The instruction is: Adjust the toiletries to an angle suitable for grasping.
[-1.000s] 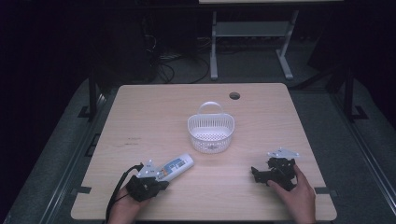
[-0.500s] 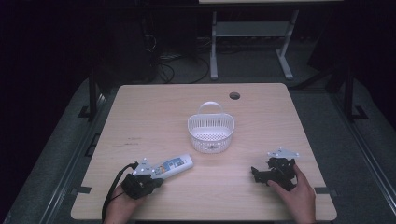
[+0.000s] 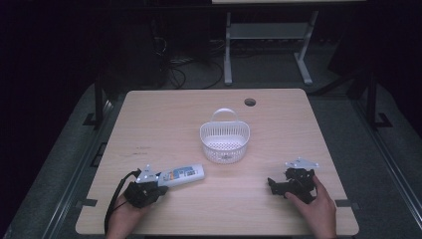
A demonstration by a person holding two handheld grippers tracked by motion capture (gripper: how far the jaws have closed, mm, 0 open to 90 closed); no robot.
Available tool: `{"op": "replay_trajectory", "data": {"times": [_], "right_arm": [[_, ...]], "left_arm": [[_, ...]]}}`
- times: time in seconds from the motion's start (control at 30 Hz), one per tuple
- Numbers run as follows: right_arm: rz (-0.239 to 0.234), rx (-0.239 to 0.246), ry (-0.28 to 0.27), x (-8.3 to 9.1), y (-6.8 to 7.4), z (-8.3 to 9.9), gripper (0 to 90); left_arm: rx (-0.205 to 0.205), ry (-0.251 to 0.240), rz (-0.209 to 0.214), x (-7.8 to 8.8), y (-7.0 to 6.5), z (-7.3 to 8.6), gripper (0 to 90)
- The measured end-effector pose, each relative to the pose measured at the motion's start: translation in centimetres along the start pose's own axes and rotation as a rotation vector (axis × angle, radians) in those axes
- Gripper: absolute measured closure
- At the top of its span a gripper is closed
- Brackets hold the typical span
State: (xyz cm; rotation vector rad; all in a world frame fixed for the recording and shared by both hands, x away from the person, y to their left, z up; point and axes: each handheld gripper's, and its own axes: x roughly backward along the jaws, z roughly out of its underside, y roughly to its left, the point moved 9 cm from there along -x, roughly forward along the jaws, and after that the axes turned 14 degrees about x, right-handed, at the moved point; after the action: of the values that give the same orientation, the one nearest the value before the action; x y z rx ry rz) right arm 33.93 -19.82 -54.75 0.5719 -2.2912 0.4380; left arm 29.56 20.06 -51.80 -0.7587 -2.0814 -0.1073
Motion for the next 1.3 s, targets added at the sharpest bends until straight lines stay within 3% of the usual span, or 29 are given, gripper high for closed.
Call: {"op": "replay_trajectory", "data": {"times": [0.2, 0.53, 1.03, 1.3], "right_arm": [[0.000, 0.000, 0.000, 0.0, 0.0, 0.0, 0.0], [0.000, -0.002, -0.002, 0.0, 0.0, 0.0, 0.0], [0.000, -0.001, -0.002, 0.0, 0.0, 0.0, 0.0], [0.000, -0.001, -0.002, 0.0, 0.0, 0.0, 0.0]], "left_arm": [[0.020, -0.018, -0.018, 0.1, 1.0, -0.3, 90.0], [0.017, -0.034, -0.050, -0.1, 1.9, -1.3, 90.0], [0.045, -0.066, -0.114, -0.3, 4.8, -2.8, 90.0], [0.055, -0.090, -0.077, 0.3, 4.2, -3.2, 90.0]]}}
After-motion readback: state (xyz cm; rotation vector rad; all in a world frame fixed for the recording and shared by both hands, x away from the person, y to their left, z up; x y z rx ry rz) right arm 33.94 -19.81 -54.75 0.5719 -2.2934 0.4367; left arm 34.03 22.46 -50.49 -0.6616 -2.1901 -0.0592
